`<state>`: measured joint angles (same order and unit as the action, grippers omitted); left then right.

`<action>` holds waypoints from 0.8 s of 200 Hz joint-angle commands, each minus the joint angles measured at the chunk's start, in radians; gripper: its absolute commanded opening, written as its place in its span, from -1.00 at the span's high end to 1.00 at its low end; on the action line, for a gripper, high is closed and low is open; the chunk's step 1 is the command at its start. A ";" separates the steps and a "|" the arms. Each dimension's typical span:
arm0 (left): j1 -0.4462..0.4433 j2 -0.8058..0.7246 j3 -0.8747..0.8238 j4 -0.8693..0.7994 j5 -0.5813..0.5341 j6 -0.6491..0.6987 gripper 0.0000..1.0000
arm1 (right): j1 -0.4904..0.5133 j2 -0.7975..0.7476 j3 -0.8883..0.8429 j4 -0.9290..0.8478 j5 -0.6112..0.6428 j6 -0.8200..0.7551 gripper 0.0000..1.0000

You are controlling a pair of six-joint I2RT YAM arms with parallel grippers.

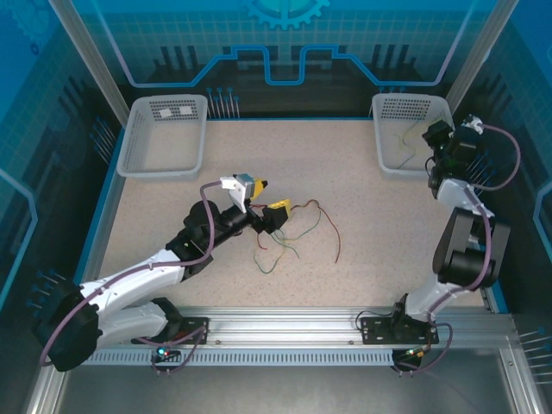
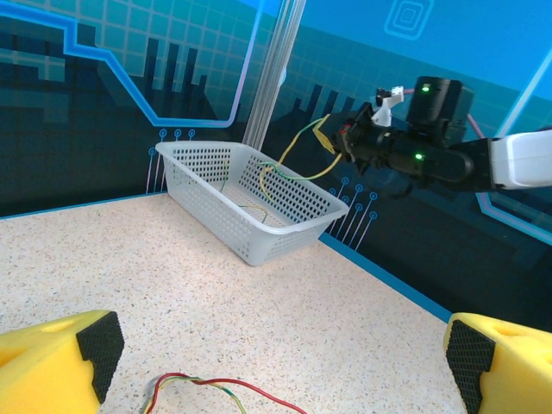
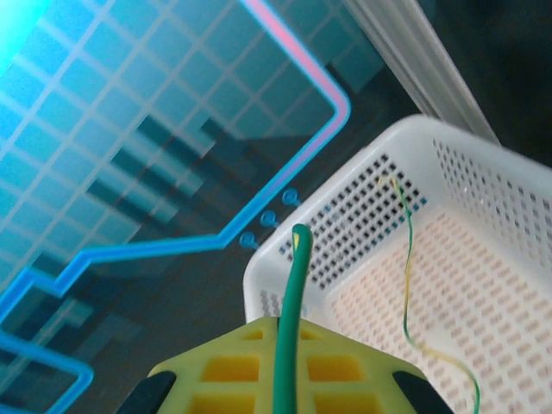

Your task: Untangle the cables

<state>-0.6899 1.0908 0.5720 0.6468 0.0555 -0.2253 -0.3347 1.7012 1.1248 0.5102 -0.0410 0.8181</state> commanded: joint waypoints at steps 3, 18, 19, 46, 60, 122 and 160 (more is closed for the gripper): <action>0.006 -0.013 0.019 -0.008 -0.004 0.025 -0.95 | -0.029 0.137 0.136 0.061 -0.001 0.052 1.00; 0.006 -0.014 0.022 -0.010 -0.001 0.025 -0.95 | -0.026 0.221 0.213 0.038 0.003 0.057 1.00; 0.005 -0.015 0.022 -0.010 0.000 0.026 -0.95 | -0.026 0.227 0.218 0.036 0.003 0.057 1.00; 0.005 -0.025 0.023 -0.022 0.003 0.029 -0.95 | -0.023 0.380 0.438 -0.159 -0.042 0.048 0.95; 0.004 -0.029 0.021 -0.029 0.004 0.033 -0.95 | -0.017 0.456 0.568 -0.299 -0.077 0.032 0.94; 0.006 -0.024 0.005 -0.022 0.004 0.035 -0.95 | 0.022 0.618 0.884 -0.694 -0.049 -0.109 0.00; 0.004 -0.023 0.000 -0.029 0.004 0.037 -0.96 | 0.050 0.654 1.061 -1.070 0.151 -0.189 -0.42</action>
<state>-0.6899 1.0836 0.5724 0.6182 0.0559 -0.2066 -0.3069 2.3608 2.1136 -0.2417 -0.0372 0.7082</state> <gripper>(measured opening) 0.975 0.690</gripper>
